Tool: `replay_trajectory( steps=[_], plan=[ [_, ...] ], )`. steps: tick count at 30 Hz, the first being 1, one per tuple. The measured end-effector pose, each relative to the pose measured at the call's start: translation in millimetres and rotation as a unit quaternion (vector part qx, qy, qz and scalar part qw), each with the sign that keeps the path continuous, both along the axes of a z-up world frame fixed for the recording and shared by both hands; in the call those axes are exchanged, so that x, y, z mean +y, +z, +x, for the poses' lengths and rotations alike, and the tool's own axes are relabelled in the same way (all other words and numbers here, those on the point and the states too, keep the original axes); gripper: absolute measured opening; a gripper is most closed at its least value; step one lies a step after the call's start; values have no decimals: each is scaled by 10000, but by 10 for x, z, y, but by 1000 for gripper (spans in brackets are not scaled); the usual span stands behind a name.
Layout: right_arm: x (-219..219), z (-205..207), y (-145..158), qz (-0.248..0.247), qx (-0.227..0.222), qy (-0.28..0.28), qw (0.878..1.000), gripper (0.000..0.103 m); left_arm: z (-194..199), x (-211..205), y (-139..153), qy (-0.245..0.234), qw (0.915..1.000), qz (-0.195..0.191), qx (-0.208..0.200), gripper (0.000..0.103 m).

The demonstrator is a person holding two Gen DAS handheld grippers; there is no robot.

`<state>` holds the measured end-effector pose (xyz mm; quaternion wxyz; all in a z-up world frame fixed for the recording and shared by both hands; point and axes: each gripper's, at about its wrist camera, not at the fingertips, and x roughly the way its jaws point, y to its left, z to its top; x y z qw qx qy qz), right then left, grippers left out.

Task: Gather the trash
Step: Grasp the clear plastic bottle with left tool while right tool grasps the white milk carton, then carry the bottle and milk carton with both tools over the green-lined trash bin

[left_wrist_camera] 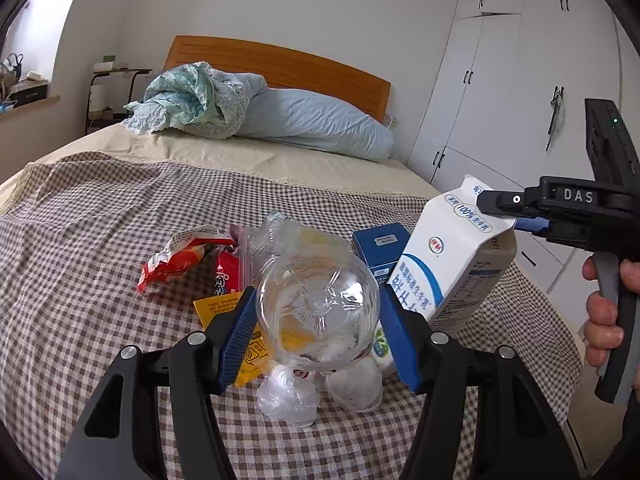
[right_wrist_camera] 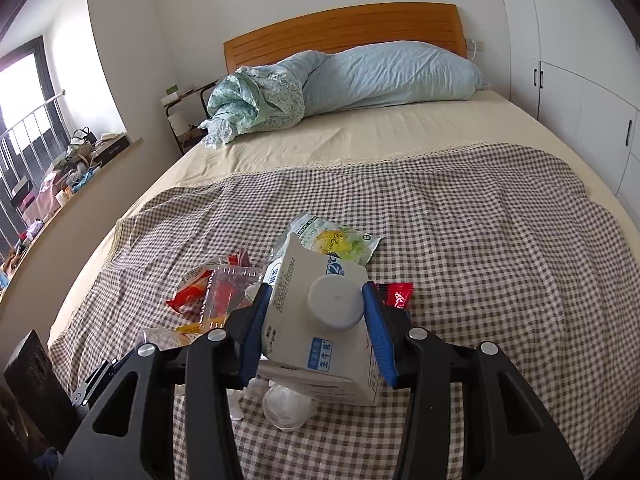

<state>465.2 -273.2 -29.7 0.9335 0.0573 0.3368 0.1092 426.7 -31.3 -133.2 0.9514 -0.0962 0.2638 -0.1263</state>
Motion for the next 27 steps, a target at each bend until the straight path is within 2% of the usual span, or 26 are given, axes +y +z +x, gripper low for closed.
replay_trajectory(
  steps=[2, 7, 10, 14, 18, 22, 25, 27],
  plan=[
    [4, -122, 105, -142, -159, -32, 9998, 41, 12, 13, -9, 12, 10000, 5, 27, 59],
    [-202, -526, 391, -103, -425, -102, 9990, 40, -44, -24, 33, -109, 9999, 16, -91, 59],
    [-397, -874, 525, -152, -596, -249, 9978, 40, -172, -86, 128, -280, 9994, 120, -170, 59],
    [-705, -1383, 613, -196, -730, -462, 9961, 40, -382, -158, 305, -534, 9984, 42, -156, 58],
    [-1097, -1897, 603, -250, -746, -735, 9942, 40, -621, -321, 461, -923, 9956, -97, -103, 58],
    [-1419, -2426, 503, -290, -722, -965, 9923, 40, -914, -703, 518, -1407, 9900, 10, 3, 58],
    [-1591, -2760, 341, -212, -583, -1078, 9922, 40, -1149, -1061, 563, -1878, 9822, -14, 65, 58],
    [-1698, -2976, 236, -174, -547, -1161, 9916, 40, -1338, -1332, 587, -2290, 9734, 0, 48, 58]
  ],
)
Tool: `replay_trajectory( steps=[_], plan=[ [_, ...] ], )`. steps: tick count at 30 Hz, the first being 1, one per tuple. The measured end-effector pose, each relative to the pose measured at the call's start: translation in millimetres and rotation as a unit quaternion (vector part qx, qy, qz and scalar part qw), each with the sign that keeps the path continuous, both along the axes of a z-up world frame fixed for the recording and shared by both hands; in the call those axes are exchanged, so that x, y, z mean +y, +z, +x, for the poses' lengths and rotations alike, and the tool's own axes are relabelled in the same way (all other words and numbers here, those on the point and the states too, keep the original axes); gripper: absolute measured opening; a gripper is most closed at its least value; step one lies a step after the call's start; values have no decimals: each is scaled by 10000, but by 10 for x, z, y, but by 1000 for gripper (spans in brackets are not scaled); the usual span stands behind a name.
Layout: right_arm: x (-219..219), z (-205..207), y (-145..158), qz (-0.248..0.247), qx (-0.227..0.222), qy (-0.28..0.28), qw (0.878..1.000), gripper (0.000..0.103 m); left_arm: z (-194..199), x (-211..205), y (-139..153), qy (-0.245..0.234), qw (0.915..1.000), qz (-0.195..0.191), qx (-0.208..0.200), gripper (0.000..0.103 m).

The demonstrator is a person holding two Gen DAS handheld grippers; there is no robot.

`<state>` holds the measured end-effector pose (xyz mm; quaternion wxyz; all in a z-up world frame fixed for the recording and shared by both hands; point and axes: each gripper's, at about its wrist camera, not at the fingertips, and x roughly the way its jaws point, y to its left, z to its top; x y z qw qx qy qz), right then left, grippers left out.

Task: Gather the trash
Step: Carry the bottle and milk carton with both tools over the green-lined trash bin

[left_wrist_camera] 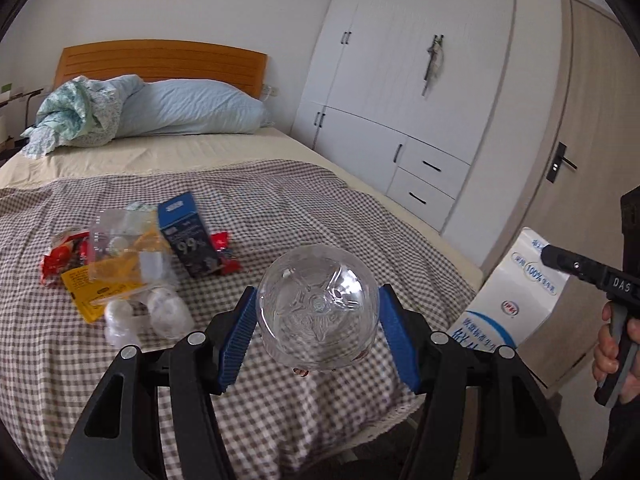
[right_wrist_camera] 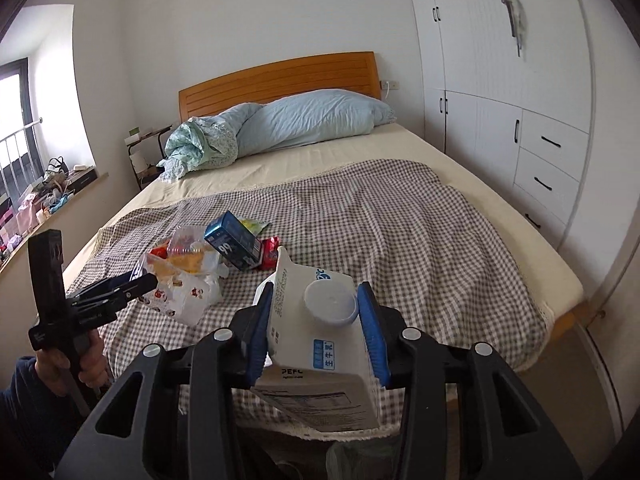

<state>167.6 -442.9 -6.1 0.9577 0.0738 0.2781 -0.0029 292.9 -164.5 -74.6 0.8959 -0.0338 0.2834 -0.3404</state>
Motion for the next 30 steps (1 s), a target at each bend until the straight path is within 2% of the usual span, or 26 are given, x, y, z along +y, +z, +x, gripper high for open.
replay_trajectory(
  steps=[3, 5, 9, 11, 14, 18, 20, 24, 27, 30],
  plan=[
    [-181, -319, -136, 67, 28, -136, 9999, 40, -240, -373, -24, -678, 9977, 13, 59, 58],
    [-275, -486, -331, 38, 180, -198, 9996, 40, -362, -630, -84, -995, 9949, 164, 94, 58],
    [-491, -722, -952, 181, 656, -339, 9971, 41, -484, -1123, -319, -1441, 9873, 592, 311, 58],
    [-598, -807, -1256, 306, 795, -437, 9954, 41, -479, -1340, -462, -1608, 9826, 743, 563, 58],
    [-782, -922, -1671, 488, 923, -578, 9928, 41, -519, -1642, -673, -1711, 9762, 995, 887, 58],
    [-876, -927, -2169, 693, 1037, -486, 9910, 41, -547, -2013, -1028, -1772, 9655, 1467, 1222, 58],
    [-859, -935, -2403, 596, 1122, -405, 9911, 41, -578, -2158, -1214, -1742, 9617, 1693, 1272, 59],
    [-858, -947, -2828, 492, 1246, -319, 9905, 41, -652, -2375, -1482, -1737, 9559, 1841, 1492, 58],
    [-869, -994, -3155, 488, 1416, -276, 9883, 41, -727, -2539, -1647, -1795, 9496, 2109, 1466, 59],
    [-809, -1077, -3535, 148, 1760, -219, 9840, 41, -754, -2663, -1764, -1834, 9427, 2385, 1443, 59]
  ],
)
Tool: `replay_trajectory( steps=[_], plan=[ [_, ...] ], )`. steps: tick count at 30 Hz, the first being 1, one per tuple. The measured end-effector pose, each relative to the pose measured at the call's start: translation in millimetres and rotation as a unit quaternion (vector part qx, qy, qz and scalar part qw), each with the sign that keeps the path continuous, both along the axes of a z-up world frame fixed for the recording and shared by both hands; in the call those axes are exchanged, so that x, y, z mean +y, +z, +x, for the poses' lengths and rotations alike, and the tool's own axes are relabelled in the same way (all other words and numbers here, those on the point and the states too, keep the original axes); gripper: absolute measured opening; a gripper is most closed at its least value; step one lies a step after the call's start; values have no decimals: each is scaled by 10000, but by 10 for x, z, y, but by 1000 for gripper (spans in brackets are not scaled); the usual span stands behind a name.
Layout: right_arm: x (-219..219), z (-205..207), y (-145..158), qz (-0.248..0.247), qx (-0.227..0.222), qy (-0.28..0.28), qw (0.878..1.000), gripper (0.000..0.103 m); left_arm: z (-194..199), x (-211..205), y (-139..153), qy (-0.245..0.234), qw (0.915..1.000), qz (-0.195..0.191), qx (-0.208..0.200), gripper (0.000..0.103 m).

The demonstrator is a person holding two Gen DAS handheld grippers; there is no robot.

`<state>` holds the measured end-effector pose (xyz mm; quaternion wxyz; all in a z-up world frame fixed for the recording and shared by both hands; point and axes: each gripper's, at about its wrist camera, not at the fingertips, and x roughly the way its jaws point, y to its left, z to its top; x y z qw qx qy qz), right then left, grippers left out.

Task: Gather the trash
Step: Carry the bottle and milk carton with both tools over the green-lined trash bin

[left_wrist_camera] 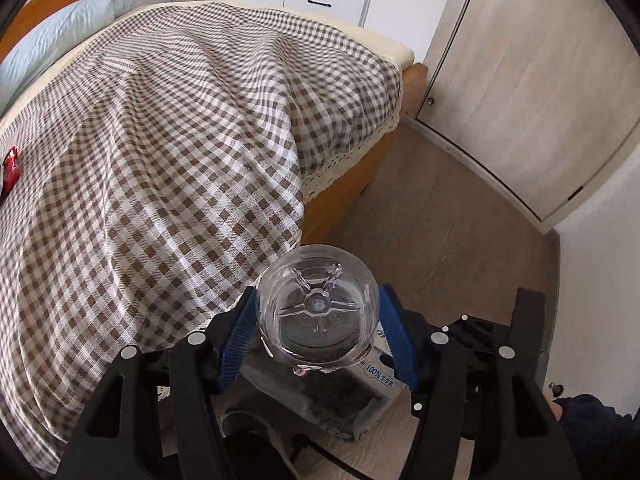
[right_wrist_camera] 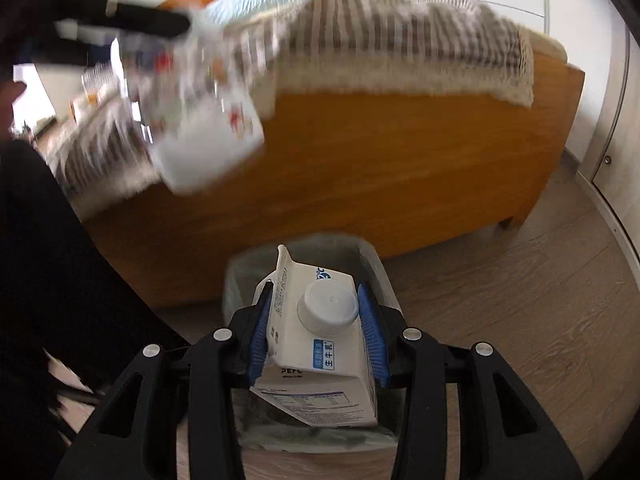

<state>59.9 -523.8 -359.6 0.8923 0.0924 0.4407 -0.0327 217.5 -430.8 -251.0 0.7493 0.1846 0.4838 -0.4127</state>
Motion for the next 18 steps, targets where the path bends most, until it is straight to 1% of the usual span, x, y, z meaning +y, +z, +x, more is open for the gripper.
replay_trajectory(
  steps=[3, 6, 8, 11, 13, 15, 16, 18],
  plan=[
    [39, -123, -265, -112, 347, 111, 9993, 41, -2, -108, -83, -54, 9999, 154, -5, 59],
    [33, -285, -307, -124, 403, 71, 9991, 41, -2, -261, -252, -184, 9992, 365, 36, 59],
    [-12, -363, -308, -80, 404, -58, 9991, 41, -8, -367, -442, -277, 9980, 572, -59, 59],
    [-64, -402, -339, 91, 486, -259, 9984, 41, -65, -568, -806, -654, 9918, 1094, 8, 59],
    [-46, -414, -393, 97, 549, -287, 9980, 41, -116, -707, -1005, -901, 9874, 1288, -183, 59],
    [-36, -396, -419, 100, 569, -336, 9978, 41, -143, -820, -1171, -992, 9842, 1411, -389, 59],
    [-28, -389, -424, 102, 569, -349, 9977, 41, -134, -863, -1264, -977, 9838, 1457, -368, 59],
    [-31, -379, -428, 132, 570, -392, 9975, 41, -93, -912, -1461, -889, 9833, 1582, -110, 59]
  ],
)
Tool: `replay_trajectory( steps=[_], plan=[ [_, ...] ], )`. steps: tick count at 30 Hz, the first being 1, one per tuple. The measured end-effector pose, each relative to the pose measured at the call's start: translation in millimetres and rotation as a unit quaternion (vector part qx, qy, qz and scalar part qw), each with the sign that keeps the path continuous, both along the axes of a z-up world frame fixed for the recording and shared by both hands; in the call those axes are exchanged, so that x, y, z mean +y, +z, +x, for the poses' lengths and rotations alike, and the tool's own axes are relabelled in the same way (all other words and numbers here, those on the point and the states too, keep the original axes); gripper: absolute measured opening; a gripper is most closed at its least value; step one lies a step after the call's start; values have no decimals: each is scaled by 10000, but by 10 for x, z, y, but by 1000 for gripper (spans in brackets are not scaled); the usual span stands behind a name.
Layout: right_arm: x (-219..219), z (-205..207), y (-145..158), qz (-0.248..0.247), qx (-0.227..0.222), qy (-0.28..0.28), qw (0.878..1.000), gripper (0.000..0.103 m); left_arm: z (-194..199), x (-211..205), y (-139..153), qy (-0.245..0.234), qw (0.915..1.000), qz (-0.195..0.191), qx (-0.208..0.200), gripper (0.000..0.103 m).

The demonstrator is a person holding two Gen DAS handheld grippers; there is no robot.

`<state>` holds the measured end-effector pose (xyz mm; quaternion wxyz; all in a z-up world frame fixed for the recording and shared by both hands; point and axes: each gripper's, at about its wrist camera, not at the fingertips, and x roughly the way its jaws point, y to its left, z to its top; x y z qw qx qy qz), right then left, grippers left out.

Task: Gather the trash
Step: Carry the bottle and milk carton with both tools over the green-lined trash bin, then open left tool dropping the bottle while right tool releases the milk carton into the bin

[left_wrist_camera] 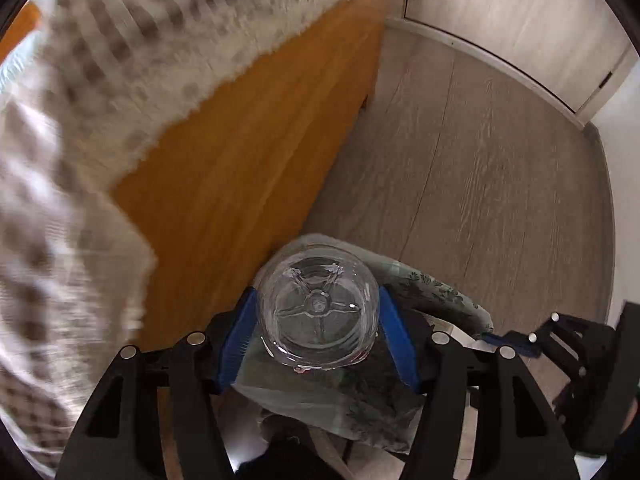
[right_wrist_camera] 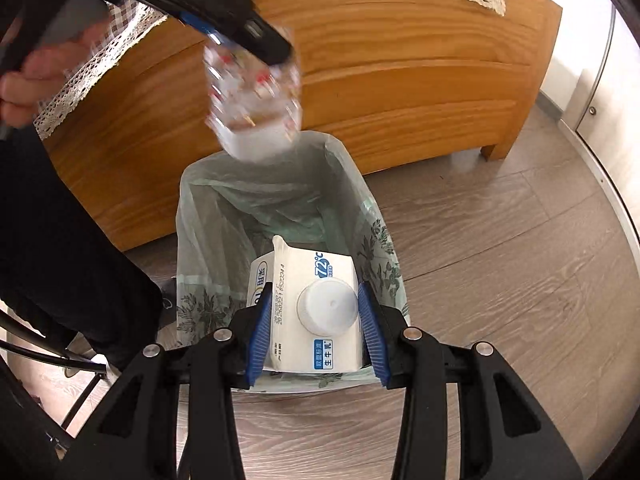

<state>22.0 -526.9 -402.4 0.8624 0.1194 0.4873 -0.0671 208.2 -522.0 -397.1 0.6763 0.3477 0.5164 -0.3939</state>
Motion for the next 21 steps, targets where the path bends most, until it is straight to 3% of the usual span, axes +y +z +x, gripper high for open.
replay_trajectory(
  steps=[6, 9, 12, 21],
  plan=[
    [-44, 18, -91, 112, 156, -138, 9997, 42, 104, -56, -417, 258, 9993, 240, 128, 60],
    [-48, 40, -131, 194, 252, -151, 9994, 43, 190, -97, -551, 424, 9981, 410, 152, 68],
    [-57, 59, -112, 101, 211, -160, 9996, 58, 214, -96, -503, 475, 9984, 309, 62, 75],
    [14, -24, 98, -37, 53, -166, 9998, 59, 182, -57, -274, 413, 9990, 134, 76, 77]
  ],
)
